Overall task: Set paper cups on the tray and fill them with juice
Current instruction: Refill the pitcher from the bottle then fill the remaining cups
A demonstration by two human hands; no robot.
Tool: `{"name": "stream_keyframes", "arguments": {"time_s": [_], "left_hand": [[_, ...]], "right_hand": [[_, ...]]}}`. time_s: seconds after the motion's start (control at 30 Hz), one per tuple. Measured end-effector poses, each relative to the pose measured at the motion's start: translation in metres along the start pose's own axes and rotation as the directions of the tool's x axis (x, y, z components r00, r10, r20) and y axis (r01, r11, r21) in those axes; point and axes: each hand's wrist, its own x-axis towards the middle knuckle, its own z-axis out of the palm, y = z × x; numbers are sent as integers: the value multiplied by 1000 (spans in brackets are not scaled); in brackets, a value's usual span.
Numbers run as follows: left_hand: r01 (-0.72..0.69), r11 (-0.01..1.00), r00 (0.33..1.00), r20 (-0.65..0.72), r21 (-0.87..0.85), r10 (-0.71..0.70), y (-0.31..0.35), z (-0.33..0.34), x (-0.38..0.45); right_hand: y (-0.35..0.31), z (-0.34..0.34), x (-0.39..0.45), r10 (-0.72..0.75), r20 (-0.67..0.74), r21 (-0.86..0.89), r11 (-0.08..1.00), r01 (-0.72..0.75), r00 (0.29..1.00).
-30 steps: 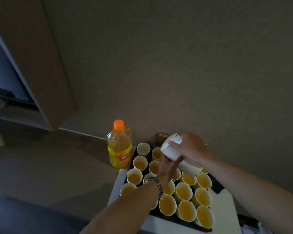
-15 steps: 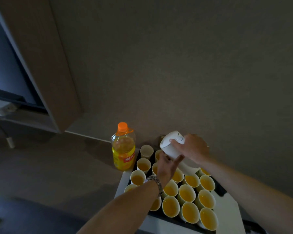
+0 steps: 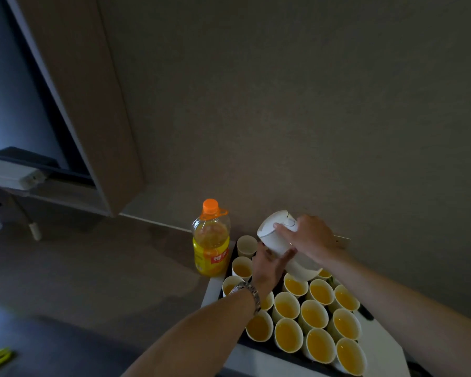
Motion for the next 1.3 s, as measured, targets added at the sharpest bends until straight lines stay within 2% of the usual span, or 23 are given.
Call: {"name": "stream_keyframes", "arguments": {"time_s": [0.23, 0.5, 0.97, 1.3], "left_hand": [[14, 996, 1000, -9, -90, -15, -12, -7, 7], [97, 978, 994, -37, -184, -106, -16, -6, 11], [226, 902, 974, 70, -368, -216, -11, -17, 8], [215, 891, 976, 65, -400, -207, -9, -17, 7]], "right_hand": [[-11, 8, 6, -9, 16, -50, 999, 9, 1000], [-31, 12, 21, 1, 71, -109, 994, 7, 997], [-56, 20, 40, 60, 153, -211, 977, -27, 986], [-62, 17, 40, 45, 170, -233, 973, -4, 984]]}}
